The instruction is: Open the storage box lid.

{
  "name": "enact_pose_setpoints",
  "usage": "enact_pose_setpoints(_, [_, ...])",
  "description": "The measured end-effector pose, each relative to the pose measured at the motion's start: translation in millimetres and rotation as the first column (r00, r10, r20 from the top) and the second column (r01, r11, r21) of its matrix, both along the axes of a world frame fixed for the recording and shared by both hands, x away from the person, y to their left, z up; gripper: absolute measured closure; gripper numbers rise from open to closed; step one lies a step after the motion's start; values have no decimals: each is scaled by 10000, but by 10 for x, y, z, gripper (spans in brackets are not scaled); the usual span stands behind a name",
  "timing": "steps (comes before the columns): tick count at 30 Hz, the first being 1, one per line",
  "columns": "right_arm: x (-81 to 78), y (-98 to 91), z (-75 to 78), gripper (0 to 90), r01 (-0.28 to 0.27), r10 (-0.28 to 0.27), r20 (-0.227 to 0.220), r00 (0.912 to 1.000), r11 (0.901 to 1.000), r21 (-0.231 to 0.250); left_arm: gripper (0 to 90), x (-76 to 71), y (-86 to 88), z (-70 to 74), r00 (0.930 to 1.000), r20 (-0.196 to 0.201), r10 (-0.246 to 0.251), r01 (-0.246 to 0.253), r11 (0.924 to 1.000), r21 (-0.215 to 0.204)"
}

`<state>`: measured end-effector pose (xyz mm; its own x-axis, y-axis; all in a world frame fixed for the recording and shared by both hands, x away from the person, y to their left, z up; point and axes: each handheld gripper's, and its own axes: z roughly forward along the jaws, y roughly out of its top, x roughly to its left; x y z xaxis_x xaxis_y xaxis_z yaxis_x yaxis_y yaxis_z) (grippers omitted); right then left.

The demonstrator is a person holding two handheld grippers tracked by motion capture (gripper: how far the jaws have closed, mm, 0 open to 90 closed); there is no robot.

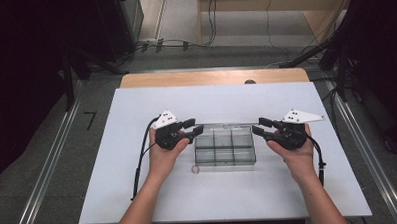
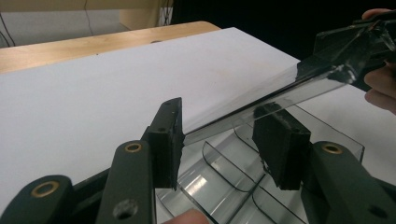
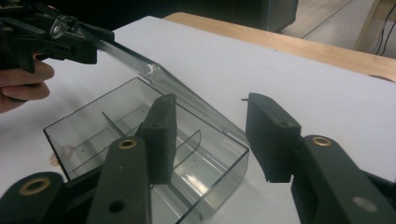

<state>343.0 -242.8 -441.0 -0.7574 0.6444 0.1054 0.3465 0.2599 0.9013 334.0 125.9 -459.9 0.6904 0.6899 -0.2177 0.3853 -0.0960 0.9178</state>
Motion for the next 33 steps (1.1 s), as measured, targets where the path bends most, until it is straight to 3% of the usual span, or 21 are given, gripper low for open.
enact_pose_setpoints(5, [67,71,2,613,-140,141,212,9997,9999,-6,530,59,-7,24,9999,-43,-123,123,9999,-34])
enact_pose_setpoints(9, [97,119,-27,642,93,-86,488,9988,9998,-156,558,102,11,22,9997,-115,-196,195,9998,-93])
enact_pose_setpoints(15, [170,104,-76,676,177,-177,359,9992,9998,5,584,169,23,-14,9993,-315,-178,173,9997,-165])
enact_pose_setpoints(17, [186,112,-90,683,258,-255,359,9990,9996,-89,587,187,16,-20,9991,-409,-137,122,9993,-357])
enact_pose_setpoints(26, [295,184,-61,711,450,-430,459,9980,9981,-430,629,284,-10,-1,9989,-461,127,-140,9995,-291])
enact_pose_setpoints(33, [376,175,-93,735,593,-590,270,9979,9982,-77,659,365,14,-42,9976,-668,155,-189,9985,-509])
